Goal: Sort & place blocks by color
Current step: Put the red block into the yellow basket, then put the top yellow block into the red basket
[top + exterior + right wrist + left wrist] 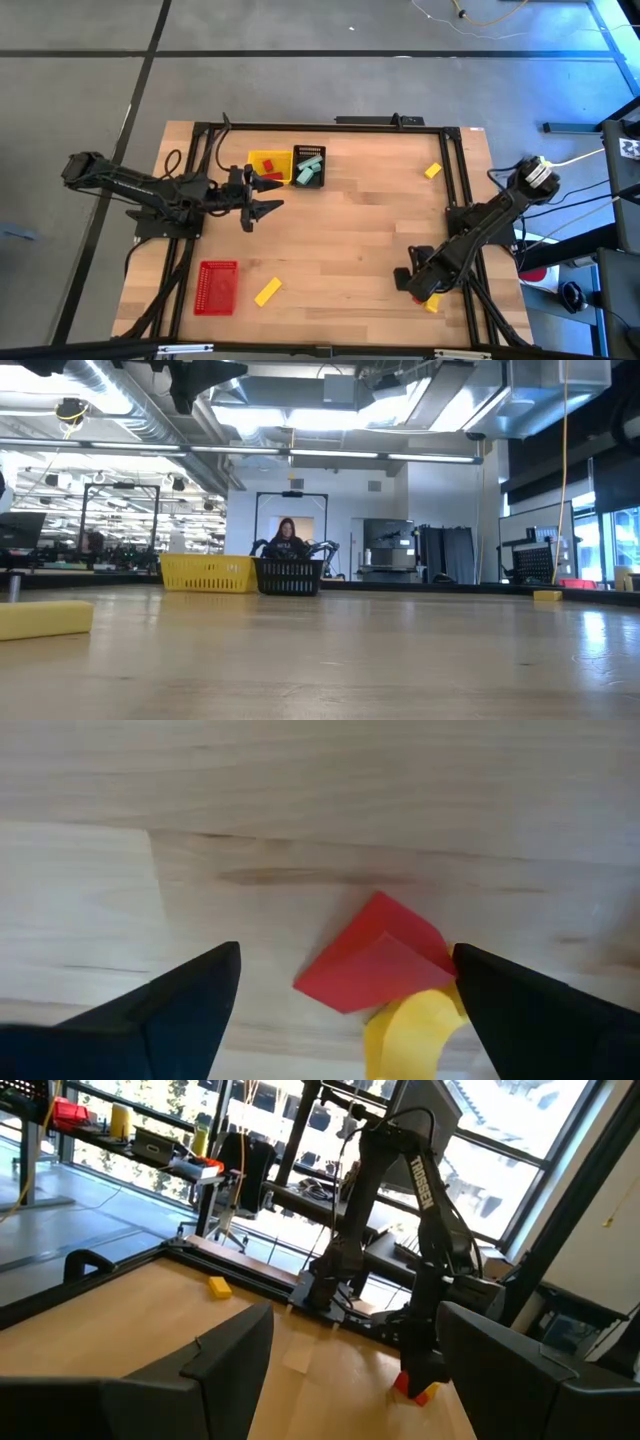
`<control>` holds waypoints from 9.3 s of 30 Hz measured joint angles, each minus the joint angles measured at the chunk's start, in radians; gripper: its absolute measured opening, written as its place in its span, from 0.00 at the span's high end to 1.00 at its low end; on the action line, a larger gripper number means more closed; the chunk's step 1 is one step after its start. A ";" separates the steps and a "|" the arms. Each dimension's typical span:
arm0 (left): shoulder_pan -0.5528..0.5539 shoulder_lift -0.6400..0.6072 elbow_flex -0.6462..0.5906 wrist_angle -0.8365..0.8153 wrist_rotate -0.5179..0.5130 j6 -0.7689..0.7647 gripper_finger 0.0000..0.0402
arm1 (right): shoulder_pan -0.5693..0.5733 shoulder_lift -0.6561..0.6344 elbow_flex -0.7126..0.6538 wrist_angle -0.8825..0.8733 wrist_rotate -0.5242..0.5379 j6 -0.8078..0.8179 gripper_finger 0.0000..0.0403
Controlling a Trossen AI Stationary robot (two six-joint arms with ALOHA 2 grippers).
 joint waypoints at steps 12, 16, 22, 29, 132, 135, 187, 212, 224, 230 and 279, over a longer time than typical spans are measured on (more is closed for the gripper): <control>0.000 0.000 0.001 0.010 0.000 0.000 0.32 | -0.015 0.004 0.000 0.024 -0.025 0.005 0.10; 0.000 0.000 0.001 0.010 0.000 0.000 0.32 | -0.039 0.004 0.000 0.038 0.000 0.003 0.10; 0.000 0.000 0.001 0.010 0.000 0.001 0.32 | -0.075 0.013 0.000 0.105 0.064 -0.025 0.10; 0.000 0.000 0.001 0.011 0.000 0.001 0.32 | -0.058 0.017 0.000 0.107 0.020 -0.098 0.10; 0.013 -0.072 0.000 0.119 -0.018 -0.106 0.32 | -0.891 0.501 0.548 1.105 0.212 -1.786 0.67; 0.013 -0.072 0.000 0.158 -0.018 -0.105 0.32 | -0.934 0.574 0.651 1.050 0.214 -1.783 0.67; 0.013 -0.072 0.001 0.187 -0.012 -0.038 0.32 | -0.949 -0.111 0.052 0.800 0.080 -1.850 0.31; 0.013 -0.072 0.001 0.013 0.035 0.025 0.32 | -0.751 -0.526 -0.160 1.045 0.178 -1.960 0.31; 0.013 -0.072 0.001 0.016 0.035 0.018 0.32 | -0.751 -0.526 -0.160 1.043 0.178 -1.917 0.31; 0.013 -0.072 0.001 0.016 0.035 0.018 0.32 | -0.751 -0.526 -0.160 1.043 0.178 -1.913 0.31; 0.013 -0.072 0.001 0.083 -0.018 -0.011 0.32 | -1.379 -0.032 -0.174 -0.085 0.777 -0.658 0.31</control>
